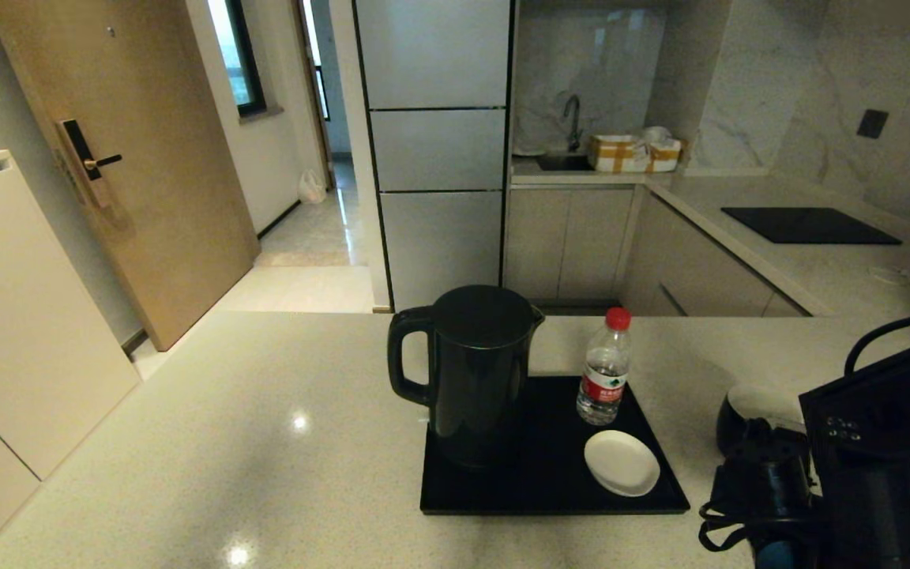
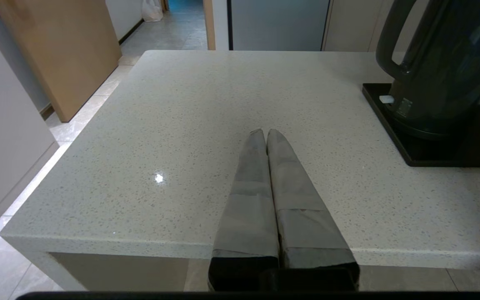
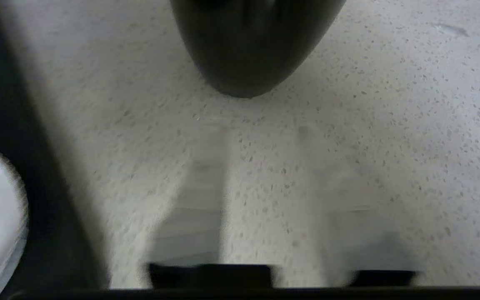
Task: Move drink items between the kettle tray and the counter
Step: Return the tea cup to its original position
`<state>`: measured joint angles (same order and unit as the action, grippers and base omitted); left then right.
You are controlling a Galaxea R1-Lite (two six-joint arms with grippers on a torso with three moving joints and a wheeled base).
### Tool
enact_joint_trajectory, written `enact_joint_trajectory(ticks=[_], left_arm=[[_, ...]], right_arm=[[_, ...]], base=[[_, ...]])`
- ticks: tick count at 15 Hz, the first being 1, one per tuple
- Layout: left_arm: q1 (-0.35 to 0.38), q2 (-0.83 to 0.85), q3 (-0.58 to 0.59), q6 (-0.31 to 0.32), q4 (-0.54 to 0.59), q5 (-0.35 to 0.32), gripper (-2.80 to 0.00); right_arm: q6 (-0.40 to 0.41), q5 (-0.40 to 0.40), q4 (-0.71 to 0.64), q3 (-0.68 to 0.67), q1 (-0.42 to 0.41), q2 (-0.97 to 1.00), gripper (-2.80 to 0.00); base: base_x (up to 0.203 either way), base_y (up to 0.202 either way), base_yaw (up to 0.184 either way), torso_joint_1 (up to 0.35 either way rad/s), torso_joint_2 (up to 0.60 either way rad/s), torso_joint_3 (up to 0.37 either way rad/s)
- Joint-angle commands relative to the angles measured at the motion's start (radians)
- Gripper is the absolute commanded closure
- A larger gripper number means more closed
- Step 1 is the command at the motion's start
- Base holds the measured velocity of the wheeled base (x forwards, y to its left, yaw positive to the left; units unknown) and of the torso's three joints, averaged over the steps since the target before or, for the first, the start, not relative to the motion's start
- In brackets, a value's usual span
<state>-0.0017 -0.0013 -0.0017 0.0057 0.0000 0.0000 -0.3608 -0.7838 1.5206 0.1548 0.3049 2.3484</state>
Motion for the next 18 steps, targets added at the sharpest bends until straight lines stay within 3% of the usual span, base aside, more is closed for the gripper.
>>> enact_joint_trajectory(ticks=[1, 7, 12, 14, 18], left_arm=[[0.000, 0.000, 0.000, 0.000, 0.000, -0.001, 0.00], [0.000, 0.000, 0.000, 0.000, 0.000, 0.000, 0.00], [0.000, 0.000, 0.000, 0.000, 0.000, 0.000, 0.00], [0.000, 0.000, 0.000, 0.000, 0.000, 0.000, 0.00], [0.000, 0.000, 0.000, 0.000, 0.000, 0.000, 0.00]], right_arm=[[-0.019, -0.031, 0.009, 0.014, -0.009, 0.028, -2.80], [-0.014, -0.026, 0.009, 0.043, -0.020, 0.045, -2.80], [-0.012, 0.030, 0.009, 0.068, -0.040, 0.051, -2.80], [0.002, 0.095, 0.009, 0.083, -0.075, 0.047, -2.80], [0.073, 0.147, 0.009, 0.107, -0.158, 0.032, -2.80]], base=[[0.000, 0.000, 0.000, 0.000, 0.00, 0.000], [0.000, 0.000, 0.000, 0.000, 0.00, 0.000], [0.000, 0.000, 0.000, 0.000, 0.00, 0.000], [0.000, 0.000, 0.000, 0.000, 0.00, 0.000], [0.000, 0.000, 0.000, 0.000, 0.00, 0.000]])
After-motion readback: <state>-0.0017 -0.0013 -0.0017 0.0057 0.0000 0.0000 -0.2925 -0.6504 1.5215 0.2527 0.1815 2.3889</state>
